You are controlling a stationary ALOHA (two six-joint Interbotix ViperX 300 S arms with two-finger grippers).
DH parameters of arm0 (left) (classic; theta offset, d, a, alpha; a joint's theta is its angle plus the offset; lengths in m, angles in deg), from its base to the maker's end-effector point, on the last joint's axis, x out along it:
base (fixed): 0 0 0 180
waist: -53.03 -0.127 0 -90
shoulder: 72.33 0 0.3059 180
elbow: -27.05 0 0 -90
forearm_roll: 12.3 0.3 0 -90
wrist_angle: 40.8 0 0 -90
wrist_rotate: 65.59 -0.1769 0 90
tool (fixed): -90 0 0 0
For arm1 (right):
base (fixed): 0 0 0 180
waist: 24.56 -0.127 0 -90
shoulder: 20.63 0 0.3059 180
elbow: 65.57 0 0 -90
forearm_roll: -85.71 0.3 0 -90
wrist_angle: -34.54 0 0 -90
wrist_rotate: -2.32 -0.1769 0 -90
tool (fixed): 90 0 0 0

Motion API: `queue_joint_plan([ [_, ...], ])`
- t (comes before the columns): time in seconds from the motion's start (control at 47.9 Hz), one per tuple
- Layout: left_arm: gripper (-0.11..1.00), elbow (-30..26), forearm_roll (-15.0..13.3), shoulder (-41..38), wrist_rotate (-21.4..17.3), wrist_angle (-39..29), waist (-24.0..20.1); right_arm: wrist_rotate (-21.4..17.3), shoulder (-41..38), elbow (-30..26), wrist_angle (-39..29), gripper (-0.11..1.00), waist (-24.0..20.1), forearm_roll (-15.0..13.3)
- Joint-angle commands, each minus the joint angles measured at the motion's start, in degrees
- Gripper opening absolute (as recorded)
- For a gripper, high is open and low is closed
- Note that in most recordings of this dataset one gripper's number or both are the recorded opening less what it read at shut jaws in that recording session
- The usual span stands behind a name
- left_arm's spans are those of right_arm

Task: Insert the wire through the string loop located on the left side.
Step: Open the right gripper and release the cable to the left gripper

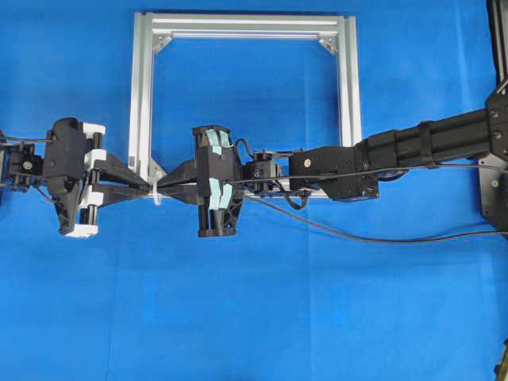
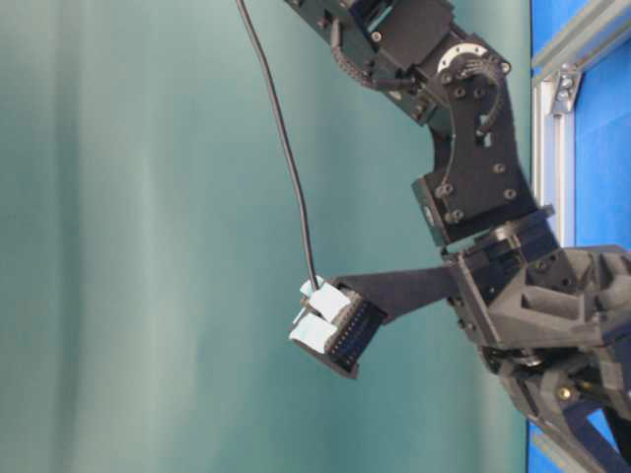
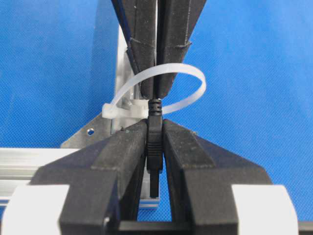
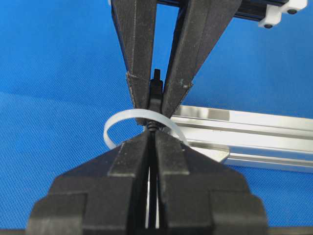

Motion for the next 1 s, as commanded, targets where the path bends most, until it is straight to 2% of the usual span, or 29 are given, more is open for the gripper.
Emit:
queue_joint_plan([
  [0.0,0.08,-0.53,0.09,0.44,-0.09,0.62,0.09,-0.09,1.23,-0.79,0.18,0.00,0.26,0.09],
  [0.543,0.08,-0.35,0.09,0.53,0.00,0.26,0.09,-0.18,1.41,-0.26,-2.20,0.02,0.26,0.00],
  [0.626,0.08,-0.35,0.09,0.53,0.00,0.26,0.09,-0.35,1.76,0.35,-1.85,0.14,0.26,0.18],
  [0.877,0.08,-0.35,0.18,0.53,0.00,0.26,0.09,-0.53,2.64,2.20,-0.09,0.86,0.26,0.97],
  [0.919,0.08,-0.35,0.18,0.53,0.00,0.26,0.09,-0.53,2.64,2.46,0.35,0.94,0.26,1.05],
  [0.981,0.08,-0.35,0.09,0.62,0.00,0.26,0.09,-0.44,2.72,2.64,0.70,0.94,0.26,1.14],
])
